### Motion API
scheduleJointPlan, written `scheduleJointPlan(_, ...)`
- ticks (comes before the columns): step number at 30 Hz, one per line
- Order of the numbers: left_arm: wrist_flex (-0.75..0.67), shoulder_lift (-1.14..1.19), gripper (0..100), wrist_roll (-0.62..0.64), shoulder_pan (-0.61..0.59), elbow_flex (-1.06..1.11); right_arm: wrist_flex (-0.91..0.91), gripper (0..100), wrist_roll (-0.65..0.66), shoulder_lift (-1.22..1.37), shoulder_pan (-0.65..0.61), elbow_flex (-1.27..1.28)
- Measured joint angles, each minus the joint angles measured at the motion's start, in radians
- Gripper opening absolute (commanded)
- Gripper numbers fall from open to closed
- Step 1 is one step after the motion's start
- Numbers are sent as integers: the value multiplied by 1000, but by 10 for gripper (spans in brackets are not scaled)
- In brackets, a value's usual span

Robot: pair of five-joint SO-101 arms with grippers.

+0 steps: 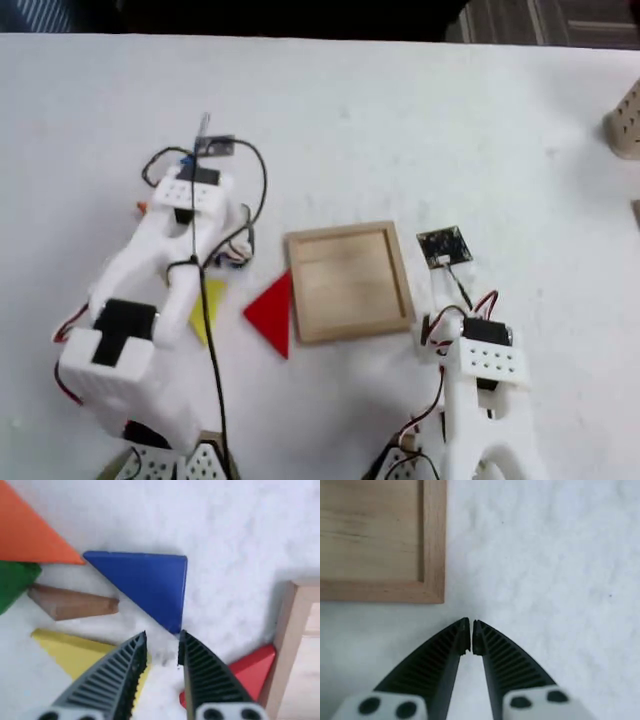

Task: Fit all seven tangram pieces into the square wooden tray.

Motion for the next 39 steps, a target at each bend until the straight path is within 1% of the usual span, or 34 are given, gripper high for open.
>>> scheduleJointPlan(5,8,-54,105,0,-5,0,0,18,0,0,0,0)
scheduleJointPlan(13,-2,-54,122,0,-5,0,0,18,0,0,0,0)
scheduleJointPlan(18,-91,-54,234,51,-37,0,0,18,0,0,0,0)
scheduleJointPlan(23,-114,-54,359,166,-49,29,0,18,0,0,0,0)
scheduleJointPlan(25,-132,-54,387,192,-48,61,0,18,0,0,0,0)
scheduleJointPlan(27,-170,-54,384,203,-48,97,0,18,0,0,0,0)
scheduleJointPlan(30,-227,-54,339,209,-49,133,0,18,0,0,0,0)
scheduleJointPlan(33,-247,-54,303,209,-66,140,0,18,0,0,0,0)
scheduleJointPlan(37,-247,-54,305,216,-89,138,0,18,0,0,0,0)
scheduleJointPlan(39,-247,-54,333,255,-100,138,0,18,0,0,0,0)
